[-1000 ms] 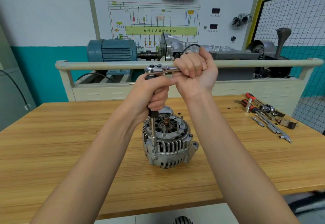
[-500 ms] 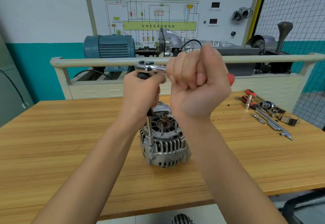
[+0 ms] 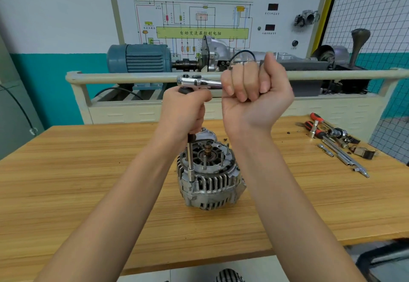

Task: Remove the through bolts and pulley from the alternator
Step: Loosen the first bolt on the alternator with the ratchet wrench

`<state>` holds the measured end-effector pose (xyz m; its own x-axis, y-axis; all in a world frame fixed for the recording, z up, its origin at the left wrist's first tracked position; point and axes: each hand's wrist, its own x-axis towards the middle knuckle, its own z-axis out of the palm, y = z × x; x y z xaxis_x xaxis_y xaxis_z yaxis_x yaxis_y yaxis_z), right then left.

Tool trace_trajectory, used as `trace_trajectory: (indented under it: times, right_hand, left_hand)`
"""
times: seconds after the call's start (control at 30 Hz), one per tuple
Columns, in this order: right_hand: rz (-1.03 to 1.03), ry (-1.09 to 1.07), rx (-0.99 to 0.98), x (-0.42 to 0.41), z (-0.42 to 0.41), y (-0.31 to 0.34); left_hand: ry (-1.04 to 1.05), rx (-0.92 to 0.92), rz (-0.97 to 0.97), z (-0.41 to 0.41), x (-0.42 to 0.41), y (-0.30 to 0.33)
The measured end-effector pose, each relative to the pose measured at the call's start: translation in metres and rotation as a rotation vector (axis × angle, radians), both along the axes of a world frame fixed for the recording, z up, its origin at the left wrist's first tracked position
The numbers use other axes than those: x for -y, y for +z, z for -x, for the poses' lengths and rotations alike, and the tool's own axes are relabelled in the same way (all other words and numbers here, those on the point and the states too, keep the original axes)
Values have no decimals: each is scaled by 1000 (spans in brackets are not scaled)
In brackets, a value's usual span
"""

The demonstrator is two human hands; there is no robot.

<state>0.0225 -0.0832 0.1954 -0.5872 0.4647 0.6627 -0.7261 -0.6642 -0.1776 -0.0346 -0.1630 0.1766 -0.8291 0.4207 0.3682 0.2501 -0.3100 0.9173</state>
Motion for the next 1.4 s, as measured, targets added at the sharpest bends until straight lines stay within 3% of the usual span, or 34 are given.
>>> trace_trajectory:
  times: [0.13,0.23,0.3,0.4,0.53,0.63,0.8,0.97,1.07,1.13,1.23,1.4]
  right_hand:
    - [-182,-440,-197,34,-10,-14]
    - [-241,-555,-230,43,-11,-18]
    - [-231,-459,-232,32,-9,-13]
    - [-176,-107,-125,6,-3,-2]
    - [98,394,77,-20,18,3]
    - [235,483,138,-30,29,3]
    - [178,273,73,-19,12,0]
    - [-72,-170,-101,13,-12,-7]
    - [-180,-471,-233,34,-16,-17]
    - [-213,-513,-260,37,-15,-19]
    - [-186,-322,-205,22,-10,-10]
    - [27,259,53,-12,8,5]
  left_hand:
    - [255,-89,-37,-6,-7,-4]
    - [254,-132,-27,-6,-3,-6]
    - [124,-112,-34,-5,2,-6]
    - [-97,-107,-22,1,12,-3]
    - [-344,-101,18,5,17,0]
    - [-375,-35,32,2,11,0]
    - [-134,-22,-19,-1,4,-3]
    - [176,-58,-70,-7,-7,-8]
    - [213,-103,-72,-10,-8,-8]
    - [173,-103,-70,-10,-4,-9]
    - [7,-91,-65,-6,6,-7]
    - [-248,-94,25,4,19,2]
